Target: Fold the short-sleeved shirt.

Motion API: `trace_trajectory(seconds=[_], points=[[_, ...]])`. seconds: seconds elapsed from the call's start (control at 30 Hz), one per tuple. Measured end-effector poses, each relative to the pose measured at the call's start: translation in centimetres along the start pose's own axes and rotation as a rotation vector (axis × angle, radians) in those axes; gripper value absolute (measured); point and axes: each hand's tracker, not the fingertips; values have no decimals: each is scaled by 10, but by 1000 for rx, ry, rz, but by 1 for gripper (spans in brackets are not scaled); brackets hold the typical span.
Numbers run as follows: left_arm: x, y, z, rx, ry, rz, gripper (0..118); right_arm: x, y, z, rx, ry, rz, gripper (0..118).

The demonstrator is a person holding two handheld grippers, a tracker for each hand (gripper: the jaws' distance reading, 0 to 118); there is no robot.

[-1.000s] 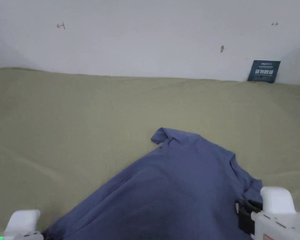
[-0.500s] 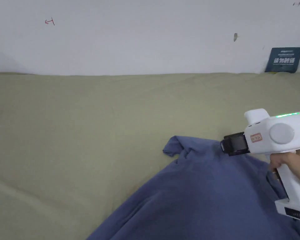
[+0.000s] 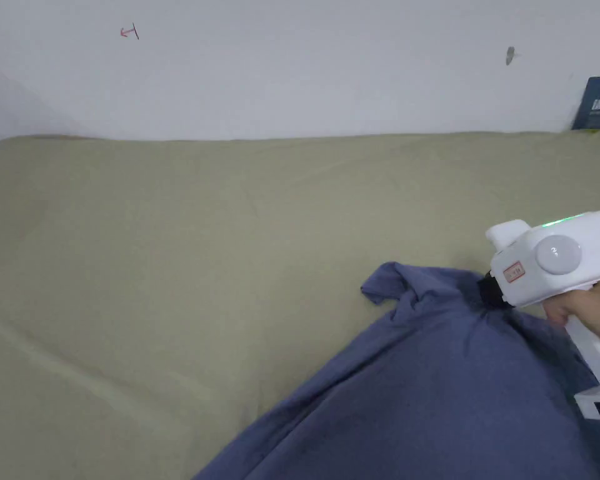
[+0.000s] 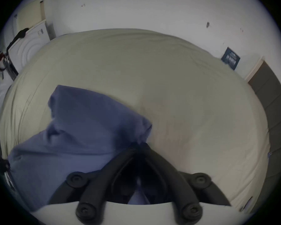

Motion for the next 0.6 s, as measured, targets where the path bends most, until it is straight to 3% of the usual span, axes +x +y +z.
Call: trace_trajectory(seconds=[0.2, 0.4, 0.5, 0.6], points=[[3, 8, 18, 0, 4, -1, 6, 7, -15, 115, 91, -1, 11, 2], [22, 41, 84, 96, -24, -53, 5, 31, -31, 256, 246, -29, 11, 2], [27, 74, 127, 167, -55, -43, 5, 48, -43, 324, 331, -69, -3, 2], [34, 111, 169, 240, -51, -50, 5, 72, -60, 393, 427, -96, -76, 2]])
